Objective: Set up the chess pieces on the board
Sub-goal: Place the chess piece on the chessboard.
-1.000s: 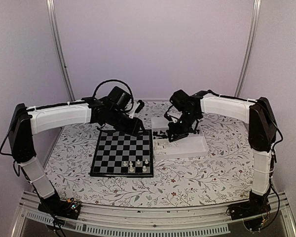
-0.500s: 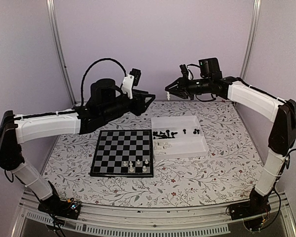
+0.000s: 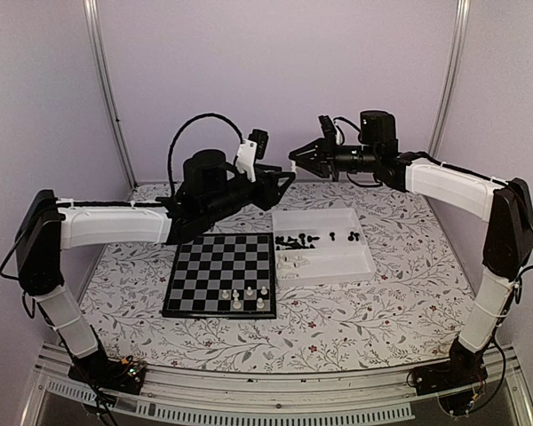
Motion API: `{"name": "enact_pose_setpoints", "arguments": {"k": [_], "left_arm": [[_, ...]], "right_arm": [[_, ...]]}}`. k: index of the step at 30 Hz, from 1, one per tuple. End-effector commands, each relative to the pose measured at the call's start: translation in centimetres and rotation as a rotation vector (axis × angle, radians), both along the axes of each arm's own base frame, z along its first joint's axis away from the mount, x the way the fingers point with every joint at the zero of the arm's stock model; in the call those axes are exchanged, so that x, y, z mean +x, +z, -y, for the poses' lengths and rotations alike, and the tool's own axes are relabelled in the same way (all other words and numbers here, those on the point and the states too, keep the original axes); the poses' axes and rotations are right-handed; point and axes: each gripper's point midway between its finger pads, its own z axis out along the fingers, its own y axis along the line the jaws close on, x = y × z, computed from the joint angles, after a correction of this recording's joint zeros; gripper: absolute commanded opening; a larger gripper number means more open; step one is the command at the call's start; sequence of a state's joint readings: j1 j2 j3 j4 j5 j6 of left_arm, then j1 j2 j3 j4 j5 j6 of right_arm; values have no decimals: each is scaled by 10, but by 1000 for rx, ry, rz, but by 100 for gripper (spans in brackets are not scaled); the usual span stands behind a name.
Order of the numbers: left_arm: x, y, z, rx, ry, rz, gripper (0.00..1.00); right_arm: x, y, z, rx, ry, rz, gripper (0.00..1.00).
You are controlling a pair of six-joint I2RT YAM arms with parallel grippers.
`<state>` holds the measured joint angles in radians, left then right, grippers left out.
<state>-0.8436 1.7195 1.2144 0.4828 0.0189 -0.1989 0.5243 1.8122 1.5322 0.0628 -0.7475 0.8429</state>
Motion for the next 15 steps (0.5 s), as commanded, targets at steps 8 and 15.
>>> {"name": "enact_pose_setpoints", "arguments": {"k": [8, 15], "left_arm": [[14, -3, 11, -58, 11, -37, 47], [19, 1, 12, -90, -4, -47, 47]], "right_arm": [[-6, 7, -10, 64, 85, 16, 0], [-6, 2, -12, 62, 95, 5, 2]]}}
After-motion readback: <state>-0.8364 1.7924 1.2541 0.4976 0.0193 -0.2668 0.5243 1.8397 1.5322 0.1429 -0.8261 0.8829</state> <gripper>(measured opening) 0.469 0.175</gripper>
